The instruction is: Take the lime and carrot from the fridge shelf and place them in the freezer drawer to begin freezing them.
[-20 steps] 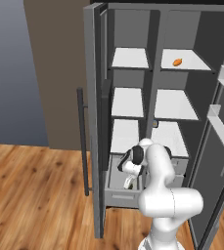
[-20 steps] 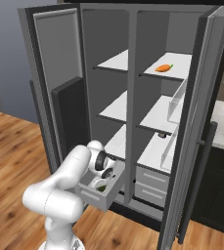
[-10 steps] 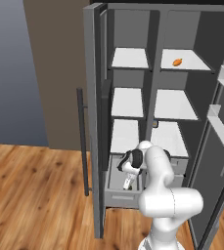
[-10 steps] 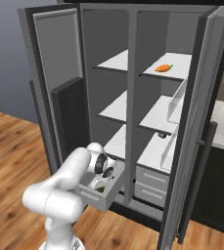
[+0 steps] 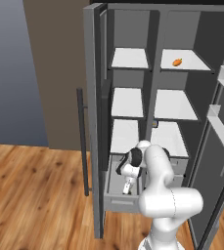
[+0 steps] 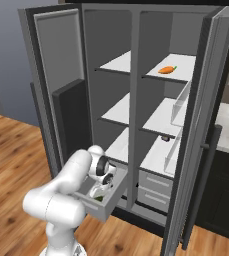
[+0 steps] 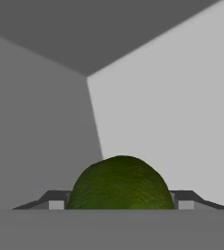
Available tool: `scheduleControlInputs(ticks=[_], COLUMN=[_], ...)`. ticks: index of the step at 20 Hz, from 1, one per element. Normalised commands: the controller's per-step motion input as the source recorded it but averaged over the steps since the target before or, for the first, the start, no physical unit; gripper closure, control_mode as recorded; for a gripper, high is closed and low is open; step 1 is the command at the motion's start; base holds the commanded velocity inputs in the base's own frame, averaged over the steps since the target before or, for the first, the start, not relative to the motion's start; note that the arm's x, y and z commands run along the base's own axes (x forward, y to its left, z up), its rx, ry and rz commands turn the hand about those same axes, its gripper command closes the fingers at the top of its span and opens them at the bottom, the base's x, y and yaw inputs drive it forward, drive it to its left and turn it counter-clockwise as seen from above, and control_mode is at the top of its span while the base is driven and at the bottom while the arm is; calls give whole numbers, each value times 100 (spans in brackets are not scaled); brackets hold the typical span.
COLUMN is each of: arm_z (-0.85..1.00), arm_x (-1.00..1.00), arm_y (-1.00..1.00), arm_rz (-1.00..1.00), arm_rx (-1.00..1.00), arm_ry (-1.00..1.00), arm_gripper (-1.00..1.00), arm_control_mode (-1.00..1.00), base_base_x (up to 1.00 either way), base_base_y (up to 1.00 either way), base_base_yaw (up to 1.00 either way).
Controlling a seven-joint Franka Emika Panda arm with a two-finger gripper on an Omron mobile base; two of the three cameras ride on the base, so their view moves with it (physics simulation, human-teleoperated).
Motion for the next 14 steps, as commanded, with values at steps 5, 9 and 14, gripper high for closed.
scheduleControlInputs(ticks=[5,9,14], arm_z=[-44,-39,-29], arm_x=[-85,-86,-83], arm_y=[15,11,0], arm_rz=[5,5,2], arm_rx=[0,0,0], arm_ry=[0,-1,-10], arm_gripper=[100,100,100], arm_control_mode=[-100,-100,-100], base_base_x=[0,0,0], base_base_y=[0,0,0], base_base_yaw=[0,0,0])
